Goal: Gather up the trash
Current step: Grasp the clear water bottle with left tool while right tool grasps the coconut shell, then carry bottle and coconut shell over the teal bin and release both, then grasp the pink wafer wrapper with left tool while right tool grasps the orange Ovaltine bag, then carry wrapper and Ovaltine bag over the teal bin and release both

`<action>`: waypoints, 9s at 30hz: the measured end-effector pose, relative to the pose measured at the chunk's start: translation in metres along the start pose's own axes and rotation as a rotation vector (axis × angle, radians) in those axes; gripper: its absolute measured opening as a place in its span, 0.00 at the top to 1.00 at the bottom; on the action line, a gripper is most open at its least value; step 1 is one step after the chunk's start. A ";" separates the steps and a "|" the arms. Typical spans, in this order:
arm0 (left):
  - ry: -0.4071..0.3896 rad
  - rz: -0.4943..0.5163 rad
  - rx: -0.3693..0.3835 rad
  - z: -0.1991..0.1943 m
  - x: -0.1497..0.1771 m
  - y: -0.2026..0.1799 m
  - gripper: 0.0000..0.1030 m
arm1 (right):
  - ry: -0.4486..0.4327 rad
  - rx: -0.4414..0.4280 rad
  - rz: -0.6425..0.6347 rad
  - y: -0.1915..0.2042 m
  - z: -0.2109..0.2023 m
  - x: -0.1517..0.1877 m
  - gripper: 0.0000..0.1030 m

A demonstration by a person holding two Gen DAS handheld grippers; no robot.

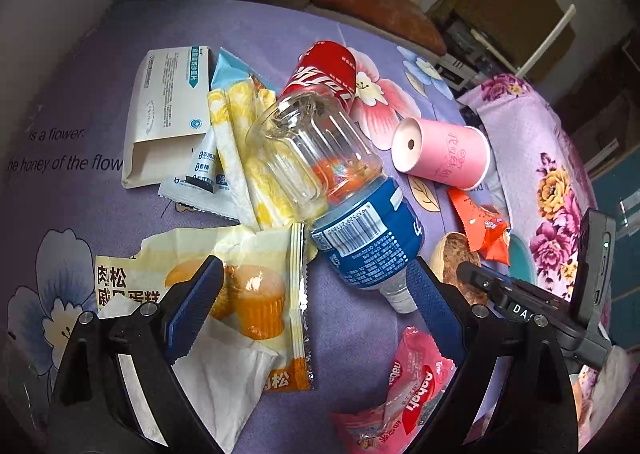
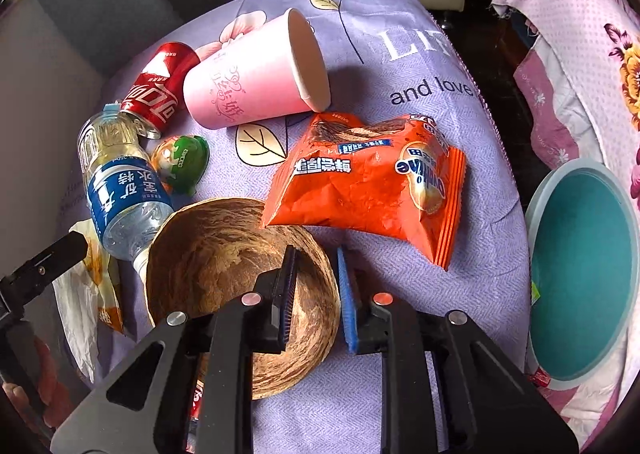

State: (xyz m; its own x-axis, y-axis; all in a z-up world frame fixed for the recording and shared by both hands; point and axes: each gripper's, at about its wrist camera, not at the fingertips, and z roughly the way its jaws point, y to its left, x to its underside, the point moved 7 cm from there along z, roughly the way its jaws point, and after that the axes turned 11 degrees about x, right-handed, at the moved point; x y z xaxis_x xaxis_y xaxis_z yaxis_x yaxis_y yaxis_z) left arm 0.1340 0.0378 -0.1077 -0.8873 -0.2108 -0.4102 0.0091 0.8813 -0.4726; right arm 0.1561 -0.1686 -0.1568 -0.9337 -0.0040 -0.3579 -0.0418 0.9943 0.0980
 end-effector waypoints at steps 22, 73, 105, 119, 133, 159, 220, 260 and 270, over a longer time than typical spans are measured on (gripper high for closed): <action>0.051 0.158 -0.076 0.027 -0.013 -0.013 0.27 | 0.012 -0.111 -0.013 0.010 -0.006 0.014 0.78; 0.243 0.487 0.145 0.079 0.061 -0.210 0.35 | -0.316 0.014 0.440 -0.194 -0.119 0.035 0.92; 0.606 0.709 0.053 0.237 0.165 -0.307 0.34 | -0.282 0.144 0.679 -0.341 -0.100 0.109 0.92; 0.564 0.673 0.100 0.217 0.158 -0.302 0.23 | -0.252 0.152 0.644 -0.326 -0.090 0.101 0.92; 0.467 0.599 0.189 0.163 0.137 -0.292 0.14 | -0.178 0.176 0.610 -0.307 -0.077 0.099 0.82; 0.314 0.466 0.163 0.066 0.105 -0.176 0.13 | -0.125 0.125 0.465 -0.201 -0.100 0.086 0.23; 0.117 0.274 0.072 0.038 0.035 -0.052 0.59 | -0.036 0.009 0.146 -0.041 -0.032 -0.009 0.18; 0.147 0.410 0.055 0.036 0.055 -0.137 0.59 | -0.218 -0.029 0.228 -0.102 -0.094 0.025 0.63; 0.223 0.522 0.079 0.067 0.072 -0.208 0.59 | -0.305 0.035 0.329 -0.170 -0.121 0.048 0.62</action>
State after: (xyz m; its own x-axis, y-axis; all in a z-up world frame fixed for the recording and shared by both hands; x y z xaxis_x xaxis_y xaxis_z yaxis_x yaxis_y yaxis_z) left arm 0.0990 -0.1890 -0.0913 -0.8316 0.3458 -0.4345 0.4990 0.8086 -0.3115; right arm 0.0756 -0.3502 -0.0781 -0.7476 0.3396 -0.5708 0.2573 0.9404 0.2226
